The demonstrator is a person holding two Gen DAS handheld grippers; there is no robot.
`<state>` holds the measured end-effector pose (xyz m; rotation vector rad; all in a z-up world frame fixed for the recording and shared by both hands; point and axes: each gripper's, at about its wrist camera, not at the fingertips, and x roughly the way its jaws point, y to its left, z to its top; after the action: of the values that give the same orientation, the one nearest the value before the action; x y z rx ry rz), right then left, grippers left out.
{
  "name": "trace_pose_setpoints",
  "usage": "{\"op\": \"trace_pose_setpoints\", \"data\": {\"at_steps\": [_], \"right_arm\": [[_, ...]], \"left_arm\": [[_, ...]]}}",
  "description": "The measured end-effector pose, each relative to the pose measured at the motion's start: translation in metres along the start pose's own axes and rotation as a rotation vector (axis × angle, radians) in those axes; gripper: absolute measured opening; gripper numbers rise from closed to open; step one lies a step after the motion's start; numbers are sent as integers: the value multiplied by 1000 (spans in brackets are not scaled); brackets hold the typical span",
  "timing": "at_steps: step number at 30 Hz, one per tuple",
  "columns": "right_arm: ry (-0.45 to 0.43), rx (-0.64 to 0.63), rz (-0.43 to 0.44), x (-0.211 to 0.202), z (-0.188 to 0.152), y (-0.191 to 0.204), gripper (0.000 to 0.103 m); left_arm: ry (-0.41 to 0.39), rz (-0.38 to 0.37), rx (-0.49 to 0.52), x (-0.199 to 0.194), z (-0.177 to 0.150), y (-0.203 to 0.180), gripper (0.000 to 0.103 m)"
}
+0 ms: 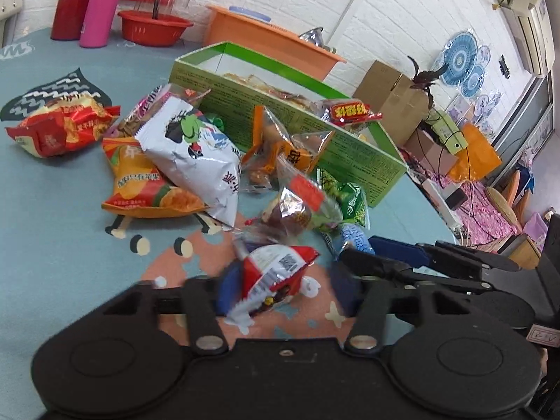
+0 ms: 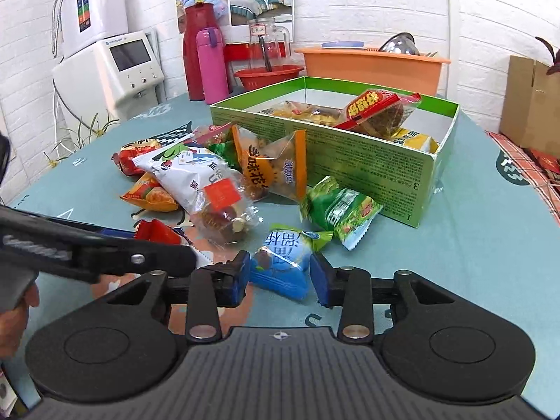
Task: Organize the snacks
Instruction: 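Grasp the red-white triangular pack with the left gripper while the right gripper grasps the blue pack, then carry both packs into the green box and open both grippers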
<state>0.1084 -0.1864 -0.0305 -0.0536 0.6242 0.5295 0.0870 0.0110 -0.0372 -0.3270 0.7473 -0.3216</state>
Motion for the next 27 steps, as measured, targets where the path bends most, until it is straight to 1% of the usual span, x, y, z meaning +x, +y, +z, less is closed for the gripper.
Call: {"op": "trace_pose_setpoints", "data": {"at_steps": [2, 3, 4, 7, 8, 9, 10, 11, 12, 14, 16, 18, 19, 21, 22, 24, 25, 27], "right_arm": [[7, -2, -13, 6, 2, 2, 69], [7, 1, -15, 9, 3, 3, 69], [10, 4, -15, 11, 3, 3, 69], [21, 34, -17, 14, -1, -1, 69], [17, 42, -19, 13, -2, -2, 67], [13, 50, -23, 12, -3, -3, 57], [11, 57, -19, 10, -4, -4, 48], [12, 62, -13, 9, -5, -4, 39], [9, 65, -13, 7, -6, -4, 34], [8, 59, -17, 4, -7, -3, 31], [8, 55, -29, 1, -6, -2, 35], [-5, 67, -13, 0, -4, -2, 50], [-13, 82, -10, 0, -2, -2, 54], [-21, 103, -14, 4, 2, -2, 69], [-22, 108, -26, 8, 4, -2, 71], [-13, 110, -51, 18, 6, -2, 71], [-8, 124, -47, 22, 6, -4, 67], [-14, 133, -20, 23, 4, -5, 46]], "left_arm": [[0, 2, 2, 0, 0, 0, 83], [0, 6, 3, 0, 0, 0, 90], [-4, 3, 7, 0, 0, 0, 103], [-19, 4, 11, 3, 0, -2, 103], [-20, 11, 17, 4, 0, -2, 99], [-12, 15, 19, 5, -1, -2, 80], [-7, 4, 14, 5, -1, -1, 75], [-6, -1, 5, 4, -1, 0, 75], [-10, 0, -1, 2, -2, 1, 75], [-17, -3, -13, -2, -4, 3, 74], [-22, -19, -18, -8, -5, 5, 75], [-35, -24, -24, -15, -5, 5, 75], [-43, -28, -26, -19, -4, 5, 75], [-58, -35, -26, -26, -2, 4, 75], [-65, -36, -25, -29, 0, 3, 75], [-76, -37, -22, -32, 3, 2, 75], [-77, -38, -21, -33, 4, 1, 75], [-80, -45, -17, -36, 8, 1, 75]]}}
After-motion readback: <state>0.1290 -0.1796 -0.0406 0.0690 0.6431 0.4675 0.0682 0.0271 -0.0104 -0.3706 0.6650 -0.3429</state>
